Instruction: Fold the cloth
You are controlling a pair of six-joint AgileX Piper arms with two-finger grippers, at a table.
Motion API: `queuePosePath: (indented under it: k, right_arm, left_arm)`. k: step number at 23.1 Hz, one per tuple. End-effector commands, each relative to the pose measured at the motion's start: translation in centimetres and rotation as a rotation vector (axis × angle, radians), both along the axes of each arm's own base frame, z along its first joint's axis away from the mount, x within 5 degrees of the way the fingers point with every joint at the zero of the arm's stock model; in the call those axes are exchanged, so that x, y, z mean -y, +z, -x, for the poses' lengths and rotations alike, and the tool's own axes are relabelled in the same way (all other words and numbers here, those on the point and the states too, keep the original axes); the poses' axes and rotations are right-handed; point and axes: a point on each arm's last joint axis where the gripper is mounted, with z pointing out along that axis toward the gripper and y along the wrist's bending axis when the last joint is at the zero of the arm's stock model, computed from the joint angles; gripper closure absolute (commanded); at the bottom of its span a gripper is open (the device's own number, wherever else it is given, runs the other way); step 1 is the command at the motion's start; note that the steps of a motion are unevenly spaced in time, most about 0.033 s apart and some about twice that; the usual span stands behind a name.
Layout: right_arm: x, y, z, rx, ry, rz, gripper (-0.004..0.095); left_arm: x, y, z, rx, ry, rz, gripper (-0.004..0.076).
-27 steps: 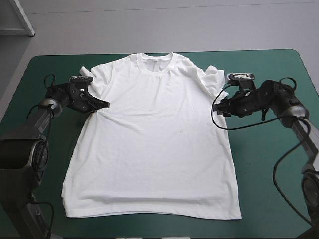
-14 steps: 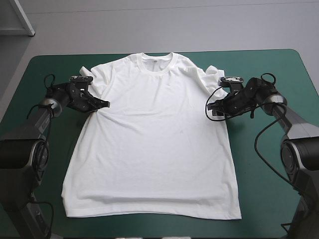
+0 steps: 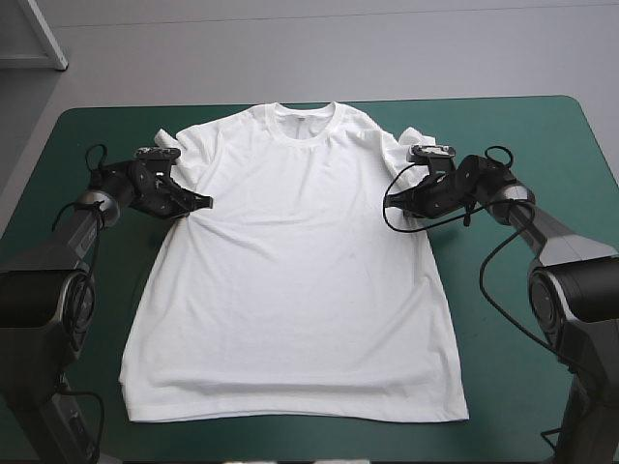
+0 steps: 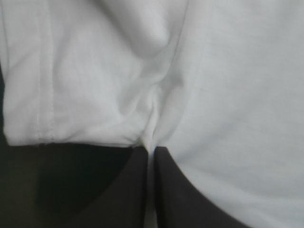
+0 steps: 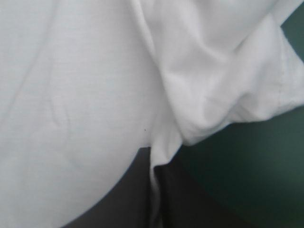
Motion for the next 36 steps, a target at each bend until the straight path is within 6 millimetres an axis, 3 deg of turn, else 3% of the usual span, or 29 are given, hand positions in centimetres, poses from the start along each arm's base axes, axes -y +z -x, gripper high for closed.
queuePosePath:
  k: [1, 5, 6, 7, 8, 14, 22, 23, 26, 30, 32, 36]
  right_arm:
    - [0.0, 4.7, 0.1, 0.140, 0.000, -0.020, 0.0925]
    - [0.1, 11.3, 1.1, 0.299, 0.011, -0.041, 0.0925]
    - [0.3, 13.6, 1.7, 0.356, 0.022, -0.036, 0.0925]
    - [0.3, 14.7, 2.2, 0.376, 0.029, -0.031, 0.0925]
    - [0.5, 16.0, 2.9, 0.400, 0.041, -0.020, 0.0925]
    - [1.1, 21.0, 6.3, 0.505, 0.063, -0.016, 0.0925]
    - [2.0, 27.8, 11.9, 0.714, 0.059, -0.045, 0.0925]
    - [2.1, 29.4, 12.7, 0.758, 0.061, -0.056, 0.0925]
    - [2.2, 32.3, 13.6, 0.836, 0.068, -0.067, 0.0925]
    - [2.3, 34.4, 13.9, 0.908, 0.066, -0.079, 0.0925]
    - [2.1, 34.6, 12.6, 0.937, 0.051, -0.085, 0.0925]
    - [1.6, 33.7, 7.6, 0.999, -0.004, -0.104, 0.0925]
  left_arm:
    - [0.4, 1.6, 1.0, -0.018, -0.036, 0.001, 0.0705]
    - [-0.1, 8.0, 2.4, 0.174, -0.051, -0.066, 0.0705]
    - [-0.4, 10.7, 3.1, 0.236, -0.058, -0.108, 0.0705]
    - [-0.5, 12.0, 3.3, 0.269, -0.055, -0.123, 0.0705]
    - [-0.8, 14.6, 4.0, 0.329, -0.047, -0.153, 0.0705]
    - [-1.0, 23.9, 6.8, 0.508, -0.038, -0.193, 0.0705]
    - [-1.1, 33.1, 11.0, 0.674, -0.043, -0.209, 0.0705]
    - [-1.1, 34.7, 11.8, 0.720, -0.045, -0.217, 0.0705]
    - [-1.1, 36.5, 13.0, 0.773, -0.038, -0.219, 0.0705]
    - [-1.1, 36.9, 12.7, 0.813, -0.047, -0.233, 0.0705]
    - [-1.0, 36.6, 11.5, 0.846, -0.047, -0.217, 0.0705]
    - [-0.4, 35.4, 7.4, 0.938, -0.046, -0.129, 0.0705]
